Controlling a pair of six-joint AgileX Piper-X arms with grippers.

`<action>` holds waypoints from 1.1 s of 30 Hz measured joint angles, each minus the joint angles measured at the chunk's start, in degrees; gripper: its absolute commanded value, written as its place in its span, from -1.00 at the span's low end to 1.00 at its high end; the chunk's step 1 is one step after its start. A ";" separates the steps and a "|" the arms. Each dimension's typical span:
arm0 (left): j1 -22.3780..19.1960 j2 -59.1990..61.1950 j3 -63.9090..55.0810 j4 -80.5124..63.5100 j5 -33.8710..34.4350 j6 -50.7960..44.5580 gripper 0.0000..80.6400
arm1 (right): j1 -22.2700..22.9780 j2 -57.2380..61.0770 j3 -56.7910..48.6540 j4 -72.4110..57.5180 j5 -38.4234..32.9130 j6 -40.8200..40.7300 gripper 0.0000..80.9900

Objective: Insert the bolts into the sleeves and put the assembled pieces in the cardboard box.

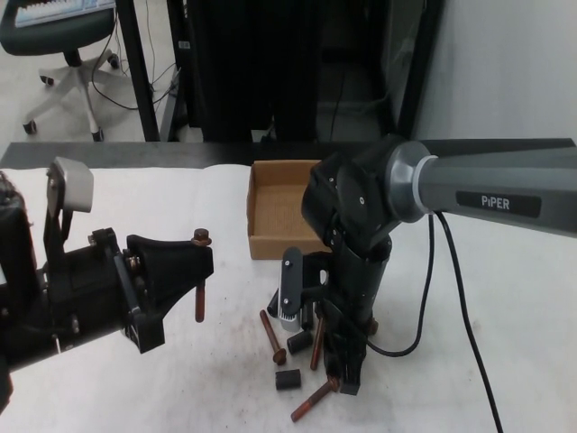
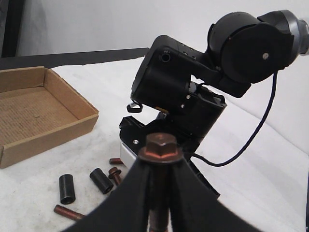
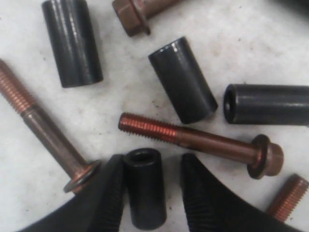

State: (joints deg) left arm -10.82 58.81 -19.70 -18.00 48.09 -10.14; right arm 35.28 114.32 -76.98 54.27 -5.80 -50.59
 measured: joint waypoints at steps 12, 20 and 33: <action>0.00 0.00 0.00 0.00 0.00 0.00 -0.99 | 0.08 0.00 0.00 0.00 1.45 -0.24 -0.10; 0.00 0.00 0.00 0.00 0.00 0.00 -0.99 | 0.08 0.00 0.00 0.16 1.75 -0.38 -0.10; 0.00 0.00 0.00 0.00 0.00 0.00 -0.99 | 0.15 0.00 0.00 0.84 3.20 -1.67 -0.40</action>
State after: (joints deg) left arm -10.82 58.81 -19.70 -18.00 48.09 -10.14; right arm 35.42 114.32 -76.98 55.12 -2.60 -52.25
